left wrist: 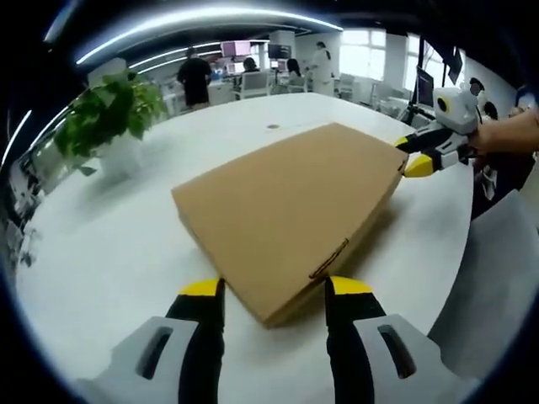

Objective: Operate the shoe box by opening the lid, removing the specified soft item, and placing it in the target area until the item is outside and the box remains undamaged.

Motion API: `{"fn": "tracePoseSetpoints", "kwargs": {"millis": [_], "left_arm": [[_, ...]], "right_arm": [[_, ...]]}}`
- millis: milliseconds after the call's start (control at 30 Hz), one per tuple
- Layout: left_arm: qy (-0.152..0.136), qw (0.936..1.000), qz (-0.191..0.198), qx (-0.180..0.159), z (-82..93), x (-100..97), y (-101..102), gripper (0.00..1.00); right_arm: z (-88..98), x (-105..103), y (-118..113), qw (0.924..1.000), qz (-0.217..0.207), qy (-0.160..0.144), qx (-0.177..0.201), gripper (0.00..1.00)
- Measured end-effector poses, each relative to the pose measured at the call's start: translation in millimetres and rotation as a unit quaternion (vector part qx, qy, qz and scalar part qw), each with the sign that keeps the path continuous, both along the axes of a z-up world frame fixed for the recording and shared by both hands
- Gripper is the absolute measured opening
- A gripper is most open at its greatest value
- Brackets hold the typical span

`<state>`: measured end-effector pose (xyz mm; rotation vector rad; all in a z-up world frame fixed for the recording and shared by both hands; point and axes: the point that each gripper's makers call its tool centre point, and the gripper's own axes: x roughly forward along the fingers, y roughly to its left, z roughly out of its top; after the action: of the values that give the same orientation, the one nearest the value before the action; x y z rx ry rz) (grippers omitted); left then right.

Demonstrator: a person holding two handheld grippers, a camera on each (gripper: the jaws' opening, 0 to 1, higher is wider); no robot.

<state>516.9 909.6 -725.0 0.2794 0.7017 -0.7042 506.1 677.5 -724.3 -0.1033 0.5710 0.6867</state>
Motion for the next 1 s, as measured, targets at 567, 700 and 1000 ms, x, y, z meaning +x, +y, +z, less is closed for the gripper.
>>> {"fn": "tracePoseSetpoints", "kwargs": {"millis": [567, 700, 1000], "left_arm": [[0.004, 0.9989, -0.045, 0.013, -2.1, -14.0, 15, 0.48], [0.003, 0.9985, -0.052, 0.016, -2.3, -15.2, 17, 0.48], [0.004, 0.998, -0.06, 0.018, -2.4, -17.9, 21, 0.49]], "right_arm": [[-0.3, -39, 15, 0.9998, -0.02, -0.003, 0.004, 0.32], [-0.2, -46, 19, 0.9997, -0.022, -0.004, 0.006, 0.33], [-0.1, -57, 24, 0.9996, -0.026, -0.003, 0.009, 0.32]]}}
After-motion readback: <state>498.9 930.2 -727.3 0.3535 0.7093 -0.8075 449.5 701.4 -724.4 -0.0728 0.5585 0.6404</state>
